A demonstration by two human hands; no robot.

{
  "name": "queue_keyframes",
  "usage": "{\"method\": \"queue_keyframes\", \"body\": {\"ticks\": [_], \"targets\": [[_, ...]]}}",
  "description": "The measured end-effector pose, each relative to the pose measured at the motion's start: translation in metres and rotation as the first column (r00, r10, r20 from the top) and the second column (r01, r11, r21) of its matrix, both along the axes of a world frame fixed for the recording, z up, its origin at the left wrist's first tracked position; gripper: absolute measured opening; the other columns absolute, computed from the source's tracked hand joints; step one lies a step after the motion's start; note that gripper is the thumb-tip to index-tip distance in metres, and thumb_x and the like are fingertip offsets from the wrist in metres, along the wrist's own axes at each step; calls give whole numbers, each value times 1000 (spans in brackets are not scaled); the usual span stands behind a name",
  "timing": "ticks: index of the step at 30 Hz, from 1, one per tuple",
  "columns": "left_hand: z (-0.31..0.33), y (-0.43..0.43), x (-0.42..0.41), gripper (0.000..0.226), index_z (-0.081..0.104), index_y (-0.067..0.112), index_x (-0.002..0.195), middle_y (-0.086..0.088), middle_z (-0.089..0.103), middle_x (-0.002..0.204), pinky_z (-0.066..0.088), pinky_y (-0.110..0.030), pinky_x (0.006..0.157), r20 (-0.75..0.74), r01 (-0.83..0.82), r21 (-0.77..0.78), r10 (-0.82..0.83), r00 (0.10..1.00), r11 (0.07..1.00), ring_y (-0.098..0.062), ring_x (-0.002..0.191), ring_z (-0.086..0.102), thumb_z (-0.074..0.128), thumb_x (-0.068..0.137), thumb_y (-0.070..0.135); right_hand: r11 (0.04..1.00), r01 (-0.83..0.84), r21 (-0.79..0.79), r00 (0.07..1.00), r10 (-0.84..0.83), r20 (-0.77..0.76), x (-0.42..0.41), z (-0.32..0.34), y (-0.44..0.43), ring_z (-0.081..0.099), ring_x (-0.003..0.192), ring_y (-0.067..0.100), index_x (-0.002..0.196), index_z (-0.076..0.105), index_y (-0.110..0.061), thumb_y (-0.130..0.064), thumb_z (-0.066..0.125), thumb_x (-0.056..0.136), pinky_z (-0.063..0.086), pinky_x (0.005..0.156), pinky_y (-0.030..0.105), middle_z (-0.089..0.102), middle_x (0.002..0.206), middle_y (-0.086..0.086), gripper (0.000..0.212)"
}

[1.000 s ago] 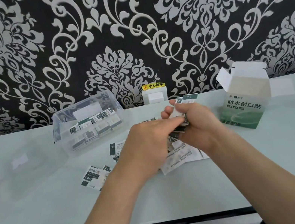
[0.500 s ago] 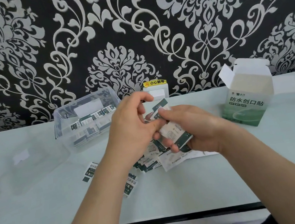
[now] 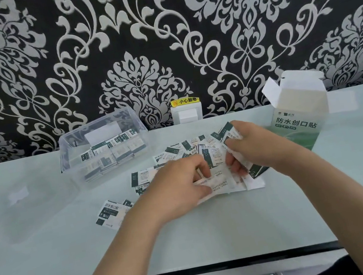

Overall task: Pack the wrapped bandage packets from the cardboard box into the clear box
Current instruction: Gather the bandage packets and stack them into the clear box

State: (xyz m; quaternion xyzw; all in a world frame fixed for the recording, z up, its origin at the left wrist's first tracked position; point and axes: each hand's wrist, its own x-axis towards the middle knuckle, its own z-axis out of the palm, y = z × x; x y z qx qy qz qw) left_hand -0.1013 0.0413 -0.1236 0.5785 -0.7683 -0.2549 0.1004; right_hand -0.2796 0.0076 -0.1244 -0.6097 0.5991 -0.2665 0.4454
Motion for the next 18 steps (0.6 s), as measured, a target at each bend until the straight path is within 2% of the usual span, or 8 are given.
{"method": "queue_keyframes", "body": {"ticks": [3, 6, 8, 11, 12, 14, 16, 18], "targets": [[12, -3, 15, 20, 67, 31, 94, 14, 71, 76, 52, -22, 62, -245, -117, 30, 121, 962, 993, -7, 69, 66, 75, 82, 18, 998, 29, 62, 984, -39, 175, 3, 4, 3, 60, 58, 28, 114, 49, -2, -8, 38, 102, 54, 60, 42, 62, 75, 19, 17], [17, -3, 20, 20, 71, 35, 92, 16, 70, 81, 52, -19, 63, -433, -349, -155, 254, 865, 924, -1, 68, 63, 73, 83, 18, 977, 56, 205, 907, -135, 398, 12, 5, 5, 60, 59, 28, 120, 47, -5, -14, 37, 104, 54, 60, 42, 56, 74, 16, 21], [16, 2, 12, 16, 74, 30, 94, 16, 69, 85, 55, -25, 67, -387, -385, -377, 234, 892, 842, -4, 68, 62, 69, 86, 18, 955, 62, 290, 832, -210, 513, 22, 6, 7, 63, 61, 30, 115, 47, -5, -19, 37, 105, 57, 64, 44, 57, 72, 15, 20], [0, 7, -12, 9, 72, 14, 82, 1, 67, 75, 51, -34, 59, -111, -62, -673, -18, 994, 737, -20, 64, 60, 63, 83, 13, 933, 42, 357, 727, -274, 630, 36, 6, 8, 62, 61, 26, 104, 54, -6, -28, 41, 103, 55, 56, 32, 61, 70, 12, 25], [-5, 8, -20, 7, 67, 11, 75, 0, 63, 70, 49, -36, 57, -67, -7, -698, -56, 996, 716, -22, 63, 57, 63, 79, 13, 928, 54, 368, 718, -293, 632, 39, 6, 8, 60, 60, 22, 99, 58, -9, -30, 44, 102, 50, 52, 27, 61, 68, 9, 26], [-9, 9, -27, 11, 57, 12, 68, 1, 57, 64, 43, -36, 56, -92, 14, -679, -104, 990, 734, -20, 60, 51, 63, 76, 16, 926, 91, 366, 705, -319, 633, 43, 6, 8, 58, 57, 18, 88, 59, -13, -25, 49, 99, 46, 50, 22, 58, 64, 6, 20], [-6, 8, -24, 13, 60, 15, 74, 7, 58, 68, 42, -31, 63, -157, 26, -609, -153, 976, 793, -15, 66, 50, 66, 77, 26, 944, 113, 309, 695, -298, 655, 42, 5, 6, 58, 57, 20, 83, 57, -12, -8, 48, 94, 48, 49, 24, 58, 66, 8, 15], [-3, 10, -19, 24, 65, 19, 89, 13, 60, 84, 43, -27, 74, -151, 40, -597, -161, 975, 802, -11, 83, 51, 71, 73, 36, 964, 93, 250, 713, -240, 659, 38, 7, 7, 57, 51, 19, 77, 55, -11, 5, 45, 88, 46, 44, 24, 55, 63, 9, 21]]}}
